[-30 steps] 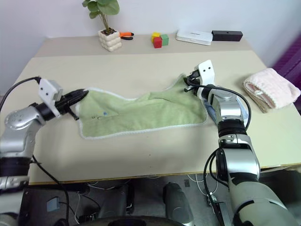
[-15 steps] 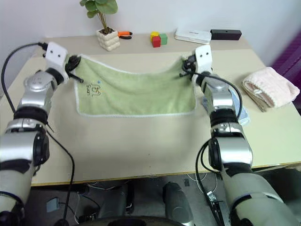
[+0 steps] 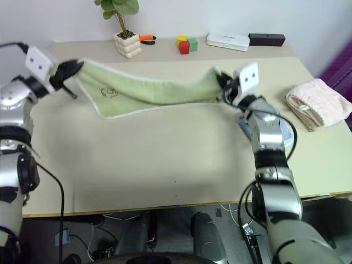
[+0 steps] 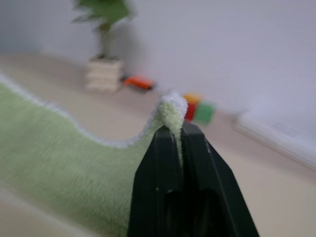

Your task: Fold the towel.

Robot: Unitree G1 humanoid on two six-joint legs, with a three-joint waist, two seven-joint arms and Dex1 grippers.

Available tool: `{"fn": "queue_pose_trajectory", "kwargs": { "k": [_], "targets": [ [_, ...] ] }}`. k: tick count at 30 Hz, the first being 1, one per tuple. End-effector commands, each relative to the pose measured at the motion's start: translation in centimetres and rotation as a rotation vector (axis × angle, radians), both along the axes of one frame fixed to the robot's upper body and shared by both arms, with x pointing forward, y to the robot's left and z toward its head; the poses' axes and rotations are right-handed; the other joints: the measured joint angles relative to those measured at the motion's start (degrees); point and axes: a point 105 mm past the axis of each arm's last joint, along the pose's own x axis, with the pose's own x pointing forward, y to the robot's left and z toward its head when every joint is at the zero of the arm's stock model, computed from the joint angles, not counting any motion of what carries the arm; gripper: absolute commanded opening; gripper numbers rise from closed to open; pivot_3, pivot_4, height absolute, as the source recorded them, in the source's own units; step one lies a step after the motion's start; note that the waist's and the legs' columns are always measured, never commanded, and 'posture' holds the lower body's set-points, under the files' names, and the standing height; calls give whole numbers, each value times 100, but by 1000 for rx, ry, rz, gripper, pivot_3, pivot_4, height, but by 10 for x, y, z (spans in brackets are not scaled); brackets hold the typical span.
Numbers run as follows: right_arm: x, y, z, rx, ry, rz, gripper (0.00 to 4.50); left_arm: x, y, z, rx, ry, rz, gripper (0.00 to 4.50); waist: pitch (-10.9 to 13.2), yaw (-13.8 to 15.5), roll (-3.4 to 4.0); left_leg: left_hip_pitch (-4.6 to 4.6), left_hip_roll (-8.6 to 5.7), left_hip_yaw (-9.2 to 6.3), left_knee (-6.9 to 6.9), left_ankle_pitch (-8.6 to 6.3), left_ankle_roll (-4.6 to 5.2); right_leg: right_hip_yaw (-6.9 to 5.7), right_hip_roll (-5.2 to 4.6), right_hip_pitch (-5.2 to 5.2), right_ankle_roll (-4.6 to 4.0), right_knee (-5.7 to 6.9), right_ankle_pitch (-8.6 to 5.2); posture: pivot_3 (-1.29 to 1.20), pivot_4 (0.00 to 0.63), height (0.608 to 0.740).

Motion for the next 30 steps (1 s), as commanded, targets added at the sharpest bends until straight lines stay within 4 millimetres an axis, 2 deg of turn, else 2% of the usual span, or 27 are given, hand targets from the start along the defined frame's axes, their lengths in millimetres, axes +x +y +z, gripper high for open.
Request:
{"fn": "queue_pose_trajectory", "kwargs": {
  "k": [1, 3, 8, 12, 15, 19, 20, 22, 25, 30],
  "targets": [
    [-26, -1, 27, -41, -75, 59, 55, -26, -1, -2, 26, -3, -147, 0, 0, -3, 0, 0, 0, 0, 5, 0, 0, 1, 0, 0, 0, 6, 0, 0, 150, 740],
    [-40, 0, 21, -84, -52, 106, 55, -41, -1, -22, 51, 70, -218, 0, 0, -8, -1, 2, 0, 0, 7, 0, -1, 3, -1, -1, -1, 15, 0, 0, 150, 740],
    [-67, 1, 4, -154, 14, 208, 55, -71, -1, -47, 91, 199, -319, 0, -3, -9, -5, 11, 4, -5, 7, 1, -1, 2, 5, -1, -3, 28, -1, 0, 150, 740],
    [-84, 3, -12, -160, 120, 298, 55, -85, 2, -54, 114, 264, -339, 0, -3, 24, -5, 12, 3, -4, 14, 1, -1, 4, 3, 4, -3, 30, -1, 0, 150, 740],
    [-96, 0, -31, -229, 193, 340, 55, -94, 9, -57, 106, 315, -323, 0, -3, 50, -6, 14, 3, -5, 19, 1, -1, 4, 2, 5, -4, 36, -2, 0, 150, 740],
    [-97, -6, -47, -250, 273, 349, 55, -96, 11, -59, 99, 322, -300, 0, -4, 114, -7, 20, 3, -4, 21, 0, 0, 5, 3, 5, -5, 38, -2, 0, 150, 740],
    [-97, -6, -48, -246, 288, 356, 631, -96, 9, -60, 92, 321, -303, 0, -4, 125, -7, 20, 3, -4, 24, 0, 0, 5, 4, 5, -5, 42, -3, 0, 150, 740],
    [-98, -5, -51, -269, 287, 367, 1394, -97, 5, -61, 86, 320, -311, 0, -4, 144, -7, 21, 3, -4, 28, 0, 0, 6, 4, 5, -6, 46, -3, 0, 150, 740],
    [-100, -6, -53, -349, 280, 364, 2913, -99, -1, -64, 82, 324, -323, 0, -4, 165, -7, 21, 3, -4, 32, 0, 0, 6, 3, 7, -6, 46, -3, 0, 150, 740],
    [-96, -10, -46, -359, 292, 380, 2913, -99, -4, -65, 77, 322, -325, 0, -4, 161, -8, 21, 3, -4, 36, 0, 0, 6, 4, 9, -6, 49, -3, 0, 150, 740]
  ]
}}
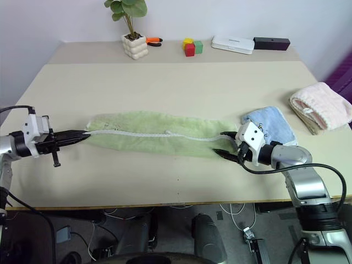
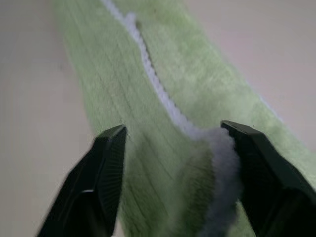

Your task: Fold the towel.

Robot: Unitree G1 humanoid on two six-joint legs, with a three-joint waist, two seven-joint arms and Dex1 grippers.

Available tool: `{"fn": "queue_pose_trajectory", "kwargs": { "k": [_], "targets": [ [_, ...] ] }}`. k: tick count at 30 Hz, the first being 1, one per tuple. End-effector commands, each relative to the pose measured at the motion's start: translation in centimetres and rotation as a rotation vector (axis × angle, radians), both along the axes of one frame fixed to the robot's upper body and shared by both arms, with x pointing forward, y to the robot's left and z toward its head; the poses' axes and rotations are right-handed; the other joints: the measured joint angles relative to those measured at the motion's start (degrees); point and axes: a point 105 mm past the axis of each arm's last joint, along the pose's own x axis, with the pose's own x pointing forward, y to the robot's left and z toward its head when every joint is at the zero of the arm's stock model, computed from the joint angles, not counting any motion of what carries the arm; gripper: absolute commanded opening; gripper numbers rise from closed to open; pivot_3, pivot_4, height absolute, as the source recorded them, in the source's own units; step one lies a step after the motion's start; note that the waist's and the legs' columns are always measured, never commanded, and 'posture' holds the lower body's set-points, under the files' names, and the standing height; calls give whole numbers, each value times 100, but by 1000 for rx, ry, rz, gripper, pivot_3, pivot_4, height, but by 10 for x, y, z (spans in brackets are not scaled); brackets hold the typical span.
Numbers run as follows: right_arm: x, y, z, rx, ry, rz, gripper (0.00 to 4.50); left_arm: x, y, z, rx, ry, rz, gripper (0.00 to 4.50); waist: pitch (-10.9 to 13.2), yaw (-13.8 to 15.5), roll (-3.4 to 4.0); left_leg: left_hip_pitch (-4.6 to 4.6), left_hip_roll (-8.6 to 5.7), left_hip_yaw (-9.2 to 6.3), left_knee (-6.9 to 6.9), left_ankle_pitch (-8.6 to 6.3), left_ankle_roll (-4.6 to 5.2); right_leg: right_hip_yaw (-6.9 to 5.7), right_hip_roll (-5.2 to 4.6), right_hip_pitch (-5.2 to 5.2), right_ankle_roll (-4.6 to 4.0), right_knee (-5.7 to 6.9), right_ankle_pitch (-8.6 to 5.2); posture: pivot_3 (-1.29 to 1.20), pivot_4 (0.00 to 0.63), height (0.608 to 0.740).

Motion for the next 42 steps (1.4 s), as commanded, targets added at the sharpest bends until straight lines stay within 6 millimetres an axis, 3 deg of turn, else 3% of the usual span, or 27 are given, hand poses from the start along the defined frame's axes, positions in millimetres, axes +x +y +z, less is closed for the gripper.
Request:
{"fn": "queue_pose_trajectory", "kwargs": {
  "k": [1, 10, 13, 17, 25, 32, 38, 42],
  "targets": [
    [6, -2, 16, -23, -48, 20, 2913, 0, -2, 13, -11, -57, 1, 0, 0, -5, 0, 0, 0, 0, 0, 0, 0, 0, 0, 0, 0, 0, 0, 0, 150, 740],
    [11, -6, 10, -131, 5, 76, 2913, 0, -7, 12, -6, -67, -5, 0, 0, -4, 0, 0, 0, 0, 3, 0, 0, 0, 0, 0, 0, 2, 0, 0, 150, 740],
    [12, -8, 9, -148, 29, 86, 2073, -1, -9, 14, -10, -71, -6, 0, -1, -2, -1, 0, 0, 0, 4, 0, 0, 0, 0, 0, 0, 3, 0, 0, 150, 740],
    [14, -7, 10, -133, 47, 86, 19, -1, -10, 13, -11, -72, -4, 0, -1, 0, -1, 0, 0, 0, 4, 0, 0, 0, 0, 0, 0, 3, 0, 0, 150, 740],
    [10, -5, 16, -118, 58, 131, 19, -7, -7, 7, -22, -14, 6, 0, -1, -4, -1, 0, 0, 0, 4, 0, 0, 0, 0, 0, 0, 4, 0, 0, 150, 740],
    [6, -13, 19, -140, 36, 131, 19, -19, 16, -12, -41, 57, 90, 0, -1, -5, -1, 0, 0, 0, 4, 0, 0, 0, 0, -2, -1, 4, -1, 0, 150, 740],
    [-7, -9, 16, -176, 61, 181, 19, -28, 17, -24, -21, 85, 94, 0, -1, -4, -1, 0, 0, 0, 4, -1, 0, 0, -3, -1, -3, 4, -1, 0, 150, 740],
    [16, -10, 31, -178, -60, 123, 19, -13, 12, -19, -40, 43, 108, 0, -1, 3, -1, 0, 1, 0, 11, -1, 0, 0, -2, -1, -18, 8, -10, 0, 150, 740]
  ]
}}
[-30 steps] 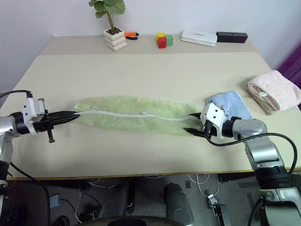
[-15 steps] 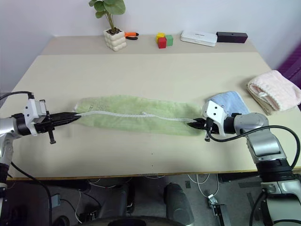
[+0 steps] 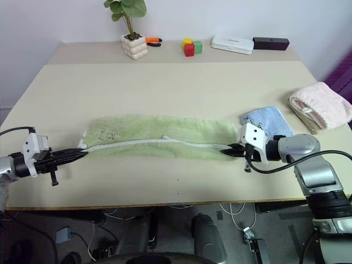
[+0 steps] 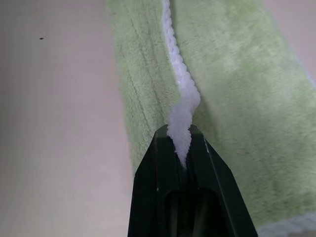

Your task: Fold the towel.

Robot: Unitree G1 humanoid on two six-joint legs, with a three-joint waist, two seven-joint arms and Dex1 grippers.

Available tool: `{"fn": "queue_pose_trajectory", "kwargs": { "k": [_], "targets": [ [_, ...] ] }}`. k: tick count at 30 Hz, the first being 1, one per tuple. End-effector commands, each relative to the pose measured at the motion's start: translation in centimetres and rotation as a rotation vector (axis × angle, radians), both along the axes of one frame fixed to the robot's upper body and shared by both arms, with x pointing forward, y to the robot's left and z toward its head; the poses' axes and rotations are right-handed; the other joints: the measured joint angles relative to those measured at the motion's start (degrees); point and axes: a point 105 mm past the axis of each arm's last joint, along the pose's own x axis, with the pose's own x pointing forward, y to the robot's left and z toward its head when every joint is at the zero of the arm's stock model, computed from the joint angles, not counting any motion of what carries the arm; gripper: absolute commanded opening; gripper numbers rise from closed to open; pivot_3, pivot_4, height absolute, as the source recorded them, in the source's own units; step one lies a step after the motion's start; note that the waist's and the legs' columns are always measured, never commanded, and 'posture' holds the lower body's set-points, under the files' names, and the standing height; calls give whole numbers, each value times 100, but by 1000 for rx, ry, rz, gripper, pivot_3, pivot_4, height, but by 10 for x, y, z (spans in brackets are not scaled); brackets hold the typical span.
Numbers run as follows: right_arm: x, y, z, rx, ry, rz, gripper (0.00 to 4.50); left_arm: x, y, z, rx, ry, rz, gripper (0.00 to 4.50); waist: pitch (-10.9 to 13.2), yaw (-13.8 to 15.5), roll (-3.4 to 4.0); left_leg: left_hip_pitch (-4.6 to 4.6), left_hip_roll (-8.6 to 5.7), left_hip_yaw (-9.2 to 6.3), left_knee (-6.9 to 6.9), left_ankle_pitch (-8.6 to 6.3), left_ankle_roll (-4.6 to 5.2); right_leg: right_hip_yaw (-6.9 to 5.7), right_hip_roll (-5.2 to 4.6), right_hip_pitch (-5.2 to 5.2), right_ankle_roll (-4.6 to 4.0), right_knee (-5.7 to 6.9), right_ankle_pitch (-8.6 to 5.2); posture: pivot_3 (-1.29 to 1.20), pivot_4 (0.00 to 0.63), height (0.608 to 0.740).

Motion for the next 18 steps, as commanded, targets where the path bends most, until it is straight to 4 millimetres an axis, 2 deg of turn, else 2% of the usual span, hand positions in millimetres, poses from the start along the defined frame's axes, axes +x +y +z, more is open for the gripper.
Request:
{"fn": "queue_pose_trajectory", "kwargs": {
  "k": [1, 5, 8, 10, 12, 14, 16, 18],
  "targets": [
    [29, -3, 33, 3, -204, -51, 19, 21, -1, 20, -15, -93, 24, 0, 0, 7, 0, 0, 0, 0, 6, 0, 0, -1, 0, 2, 0, 1, 0, 0, 150, 740],
    [76, -2, 65, -23, -416, -129, 19, 73, -1, 52, -18, -237, 130, 0, 1, 15, -2, -1, 0, -2, 33, 0, 0, -2, 4, 12, 3, 7, 2, 0, 150, 740],
    [110, 4, 99, -32, -594, -184, 19, 120, 11, 102, 14, -449, 357, 0, 4, 2, -6, -2, -3, -5, 38, 0, 1, -4, 5, 14, 20, 6, 11, 0, 150, 740],
    [129, 6, 131, -16, -727, -261, 19, 137, 19, 140, 39, -572, 496, 0, 6, -15, -8, -9, -3, -5, 38, -5, 8, -3, 5, 9, 22, 5, 12, 0, 150, 740],
    [142, 1, 166, 25, -844, -370, 19, 145, 26, 179, 45, -677, 615, 0, 8, -46, -5, -29, -4, -4, 38, -8, 15, -2, 3, -14, 24, 4, 13, 0, 150, 740],
    [146, -6, 198, 28, -980, -463, 19, 146, 26, 209, 44, -760, 658, 0, 8, -46, -4, -68, -5, -2, 32, -8, 15, -1, 0, -55, 25, 4, 13, 0, 150, 740],
    [142, -5, 216, 78, -1045, -464, 19, 143, 23, 226, 58, -805, 639, 0, 8, -45, -4, -70, -4, 5, 19, -10, 16, -2, -1, -62, 27, -1, 10, 0, 150, 740],
    [138, 0, 217, 109, -1066, -423, 19, 139, 20, 228, 55, -805, 584, 0, 8, -52, -3, -65, -4, 10, -2, -10, 16, -3, -1, -63, 28, -12, 8, 0, 150, 740]
  ]
}}
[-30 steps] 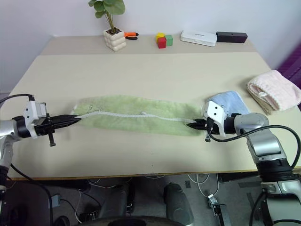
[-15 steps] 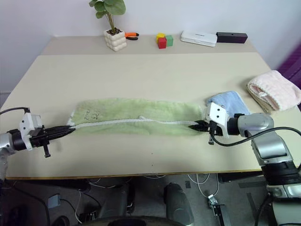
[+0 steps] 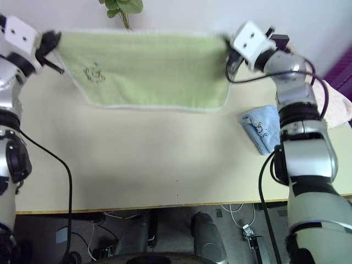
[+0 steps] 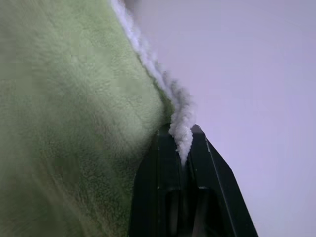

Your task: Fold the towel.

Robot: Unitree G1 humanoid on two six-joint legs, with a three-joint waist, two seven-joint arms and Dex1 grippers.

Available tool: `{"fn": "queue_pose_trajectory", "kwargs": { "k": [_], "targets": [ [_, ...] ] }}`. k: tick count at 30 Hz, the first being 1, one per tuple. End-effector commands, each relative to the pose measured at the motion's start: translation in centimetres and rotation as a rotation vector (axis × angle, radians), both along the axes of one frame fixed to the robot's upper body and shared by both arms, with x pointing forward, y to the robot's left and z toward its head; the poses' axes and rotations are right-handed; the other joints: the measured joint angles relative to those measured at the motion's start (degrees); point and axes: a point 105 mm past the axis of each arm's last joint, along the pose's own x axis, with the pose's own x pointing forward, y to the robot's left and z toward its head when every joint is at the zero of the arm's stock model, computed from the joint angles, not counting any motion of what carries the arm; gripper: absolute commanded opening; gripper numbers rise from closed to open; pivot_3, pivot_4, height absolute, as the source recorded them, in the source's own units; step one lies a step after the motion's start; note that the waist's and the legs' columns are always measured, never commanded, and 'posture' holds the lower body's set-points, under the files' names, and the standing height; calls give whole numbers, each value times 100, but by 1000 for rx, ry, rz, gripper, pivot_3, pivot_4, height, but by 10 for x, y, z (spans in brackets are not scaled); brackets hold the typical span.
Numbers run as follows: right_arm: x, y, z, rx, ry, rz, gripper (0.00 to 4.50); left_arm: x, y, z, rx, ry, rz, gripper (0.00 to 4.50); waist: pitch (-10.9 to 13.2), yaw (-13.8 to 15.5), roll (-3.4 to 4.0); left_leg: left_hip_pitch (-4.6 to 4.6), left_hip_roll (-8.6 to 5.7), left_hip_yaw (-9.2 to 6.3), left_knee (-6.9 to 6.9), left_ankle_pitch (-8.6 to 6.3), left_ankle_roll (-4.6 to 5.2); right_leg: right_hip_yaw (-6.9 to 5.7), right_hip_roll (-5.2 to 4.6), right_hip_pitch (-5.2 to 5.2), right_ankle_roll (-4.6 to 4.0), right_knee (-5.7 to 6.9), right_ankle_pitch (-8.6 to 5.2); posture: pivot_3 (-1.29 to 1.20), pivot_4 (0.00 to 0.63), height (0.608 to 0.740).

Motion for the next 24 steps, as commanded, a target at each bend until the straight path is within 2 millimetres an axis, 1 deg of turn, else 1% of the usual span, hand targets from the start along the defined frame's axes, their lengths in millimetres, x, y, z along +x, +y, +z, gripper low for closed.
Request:
{"fn": "queue_pose_trajectory", "kwargs": {
  "k": [1, 5, 6, 8, 9, 11, 12, 15, 18, 20, 21, 24],
  "targets": [
    [-10, -6, 5, 42, -58, 50, 19, -14, 12, 6, 40, -16, -24, 0, 0, -8, 0, 4, 0, 5, -12, 0, 0, 1, 0, 0, 0, -7, 0, 0, 150, 740],
    [-19, 7, -30, 31, 42, 201, 19, -23, 9, -20, 86, 50, -139, 0, 0, -6, 2, 16, 1, 7, -17, 9, -14, 0, -1, 11, 0, -5, 0, 0, 150, 740],
    [-25, 9, -44, 15, 73, 244, 19, -26, 9, -29, 99, 78, -172, 0, 0, -5, 2, 15, 1, 7, -11, 11, -16, 0, -1, 11, 0, 0, 0, 0, 150, 740],
    [-39, 9, -74, 29, 159, 316, 19, -35, 9, -56, 153, 162, -252, 0, 0, -3, 2, 16, 1, 5, -4, 11, -17, 0, -1, 15, 0, 6, 1, 0, 150, 740],
    [-44, 9, -82, 34, 186, 334, 19, -39, 9, -64, 167, 182, -277, 0, 0, 7, 2, 17, 1, 5, -1, 11, -17, -1, -1, 17, 0, 9, 1, 0, 150, 740],
    [-64, 3, -113, 10, 264, 361, 19, -51, 11, -89, 170, 257, -351, 0, 0, 21, 3, 13, 1, 2, 8, 11, -17, -2, -1, 17, 0, 12, 1, 0, 150, 740],
    [-74, 1, -124, 3, 301, 377, 19, -58, 13, -100, 167, 288, -381, 0, 0, 32, 3, 10, 2, 1, 17, 10, -16, -3, -1, 17, 0, 15, 1, 0, 150, 740],
    [-97, -4, -138, 4, 372, 400, 19, -75, 17, -125, 173, 362, -450, 0, 1, 30, 4, 8, 4, 1, 33, 7, -11, -3, -2, 18, 0, 24, 1, 0, 150, 740],
    [-113, -13, -141, 0, 416, 400, 19, -93, 21, -143, 149, 425, -515, 0, 1, 29, 4, 16, 5, 0, 48, 6, -10, -2, -2, 27, -2, 32, 2, 0, 150, 740],
    [-124, -16, -141, 31, 466, 425, 19, -107, 24, -158, 139, 495, -549, 0, -1, 31, 3, 19, 7, -2, 48, 6, -9, -2, -1, 30, -2, 33, 2, 0, 150, 740],
    [-129, -17, -142, 40, 490, 438, 19, -113, 25, -163, 144, 523, -561, 0, -3, 31, 3, 24, 8, -3, 48, 6, -9, -2, -1, 36, -3, 33, 2, 0, 150, 740],
    [-138, -22, -147, 50, 543, 450, 19, -126, 28, -167, 111, 561, -579, 0, -5, 35, -1, 29, 9, -4, 47, 4, -6, -2, 0, 41, -3, 33, 2, 0, 150, 740]
  ]
}}
